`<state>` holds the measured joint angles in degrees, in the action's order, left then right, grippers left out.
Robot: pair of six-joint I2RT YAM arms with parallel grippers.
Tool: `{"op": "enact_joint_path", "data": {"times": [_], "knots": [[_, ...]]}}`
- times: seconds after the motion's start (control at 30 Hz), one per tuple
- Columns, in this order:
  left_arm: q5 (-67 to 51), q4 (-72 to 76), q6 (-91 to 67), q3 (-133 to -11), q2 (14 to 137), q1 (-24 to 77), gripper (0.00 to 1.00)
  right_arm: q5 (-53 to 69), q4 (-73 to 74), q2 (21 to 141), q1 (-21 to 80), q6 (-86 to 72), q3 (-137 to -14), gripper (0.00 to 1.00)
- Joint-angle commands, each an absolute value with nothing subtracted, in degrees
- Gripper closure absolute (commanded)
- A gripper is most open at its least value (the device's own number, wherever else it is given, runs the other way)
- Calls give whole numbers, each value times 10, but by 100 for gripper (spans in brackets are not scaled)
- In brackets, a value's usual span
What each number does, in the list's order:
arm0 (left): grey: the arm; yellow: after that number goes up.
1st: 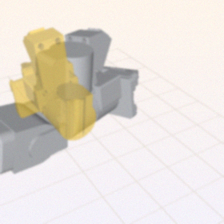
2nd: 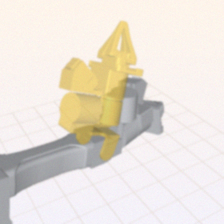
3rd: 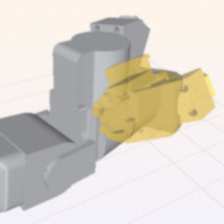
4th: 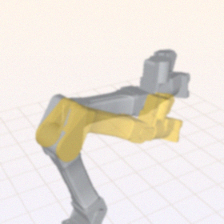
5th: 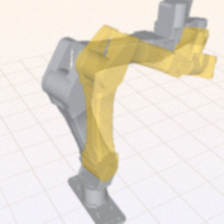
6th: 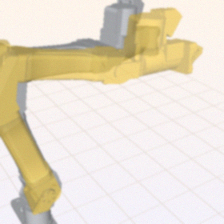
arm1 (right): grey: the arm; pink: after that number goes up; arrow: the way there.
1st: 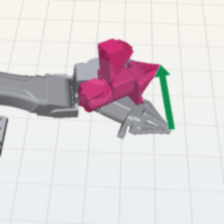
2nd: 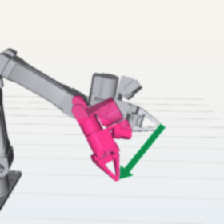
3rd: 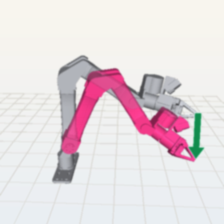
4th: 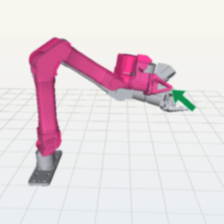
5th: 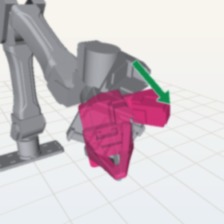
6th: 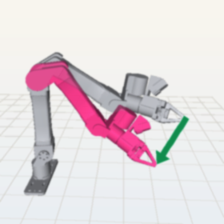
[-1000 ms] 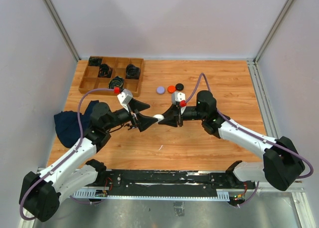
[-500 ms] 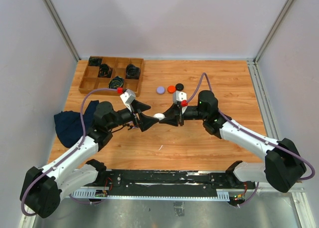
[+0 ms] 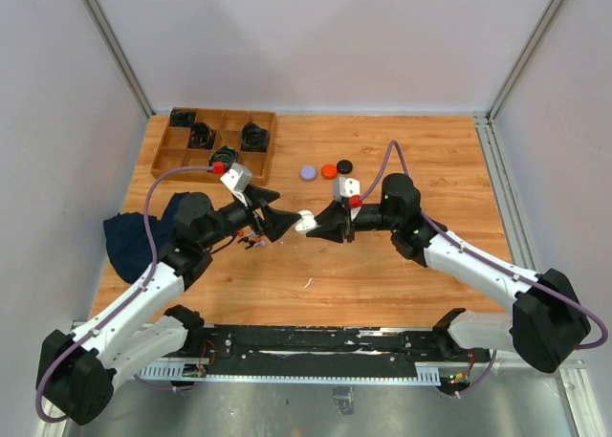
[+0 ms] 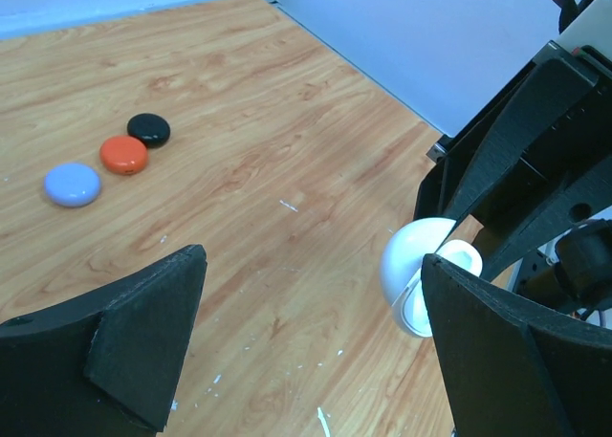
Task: Insert the wireless bluetooth earbuds into the charging case
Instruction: Open the charging case.
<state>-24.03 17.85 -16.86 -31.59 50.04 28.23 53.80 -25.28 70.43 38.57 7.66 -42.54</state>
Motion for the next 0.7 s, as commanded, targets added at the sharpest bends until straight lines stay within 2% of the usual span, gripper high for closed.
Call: {"op": "enact_joint_path", "data": {"times": [0.0, 0.3, 0.67], "knots": [[-220, 176, -167, -333, 498, 279, 1, 556, -257, 689, 388, 90, -425, 99], [-201, 113, -183, -356, 485, 279, 1, 491, -229, 695, 387, 166, -410, 99], [19, -74, -246, -389, 532, 278, 1, 416, -269, 694, 388, 274, -336, 99]]}}
